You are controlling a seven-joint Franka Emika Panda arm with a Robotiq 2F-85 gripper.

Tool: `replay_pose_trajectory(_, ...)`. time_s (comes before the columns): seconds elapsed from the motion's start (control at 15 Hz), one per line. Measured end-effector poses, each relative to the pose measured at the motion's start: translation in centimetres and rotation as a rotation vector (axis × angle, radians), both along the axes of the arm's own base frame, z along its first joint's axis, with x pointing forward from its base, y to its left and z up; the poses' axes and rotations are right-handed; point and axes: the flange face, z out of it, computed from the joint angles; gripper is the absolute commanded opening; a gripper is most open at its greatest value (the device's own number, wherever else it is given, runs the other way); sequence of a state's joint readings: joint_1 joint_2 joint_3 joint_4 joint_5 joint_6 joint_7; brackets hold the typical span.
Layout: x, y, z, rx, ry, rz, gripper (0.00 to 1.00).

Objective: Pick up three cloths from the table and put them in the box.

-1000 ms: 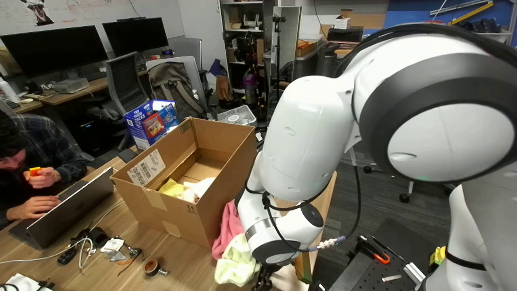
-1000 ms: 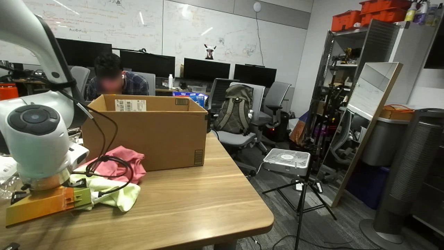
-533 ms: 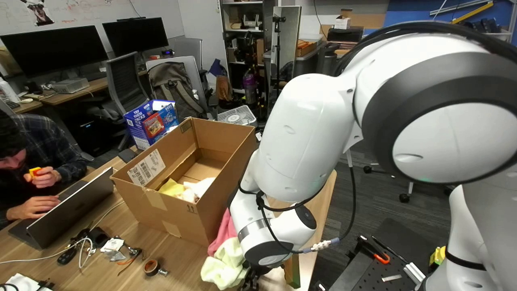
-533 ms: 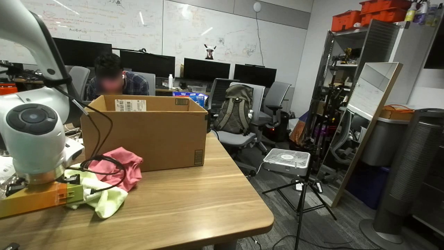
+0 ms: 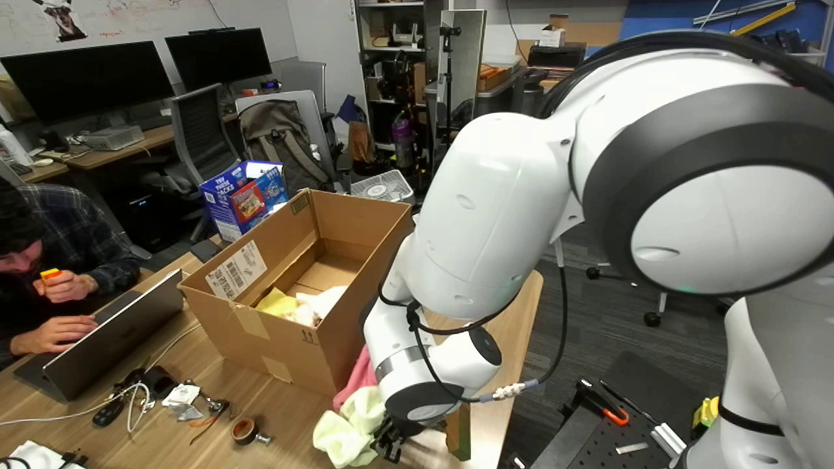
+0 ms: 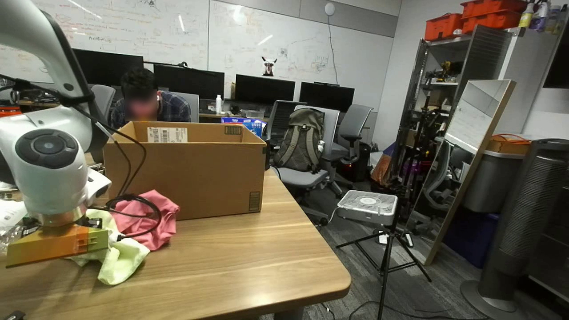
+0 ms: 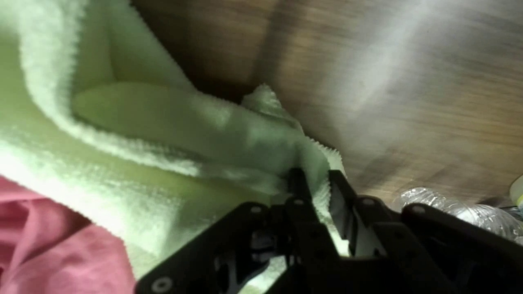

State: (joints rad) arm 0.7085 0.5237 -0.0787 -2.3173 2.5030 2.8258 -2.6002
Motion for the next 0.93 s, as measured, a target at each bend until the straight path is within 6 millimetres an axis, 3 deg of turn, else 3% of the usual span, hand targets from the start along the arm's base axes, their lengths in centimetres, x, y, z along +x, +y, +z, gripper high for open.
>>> replay_pose_trajectory(0.53, 1.6, 0.7, 1.6, 0.065, -0.01, -0.055, 0.07)
replay_pose_trajectory(0.73, 2.6, 1.2, 4.0, 0.129, -0.004, -0.091, 0.05)
replay_pose_trajectory(0.93, 3.5, 1.3, 7.9, 0.207, -0.001, -0.124, 0.04)
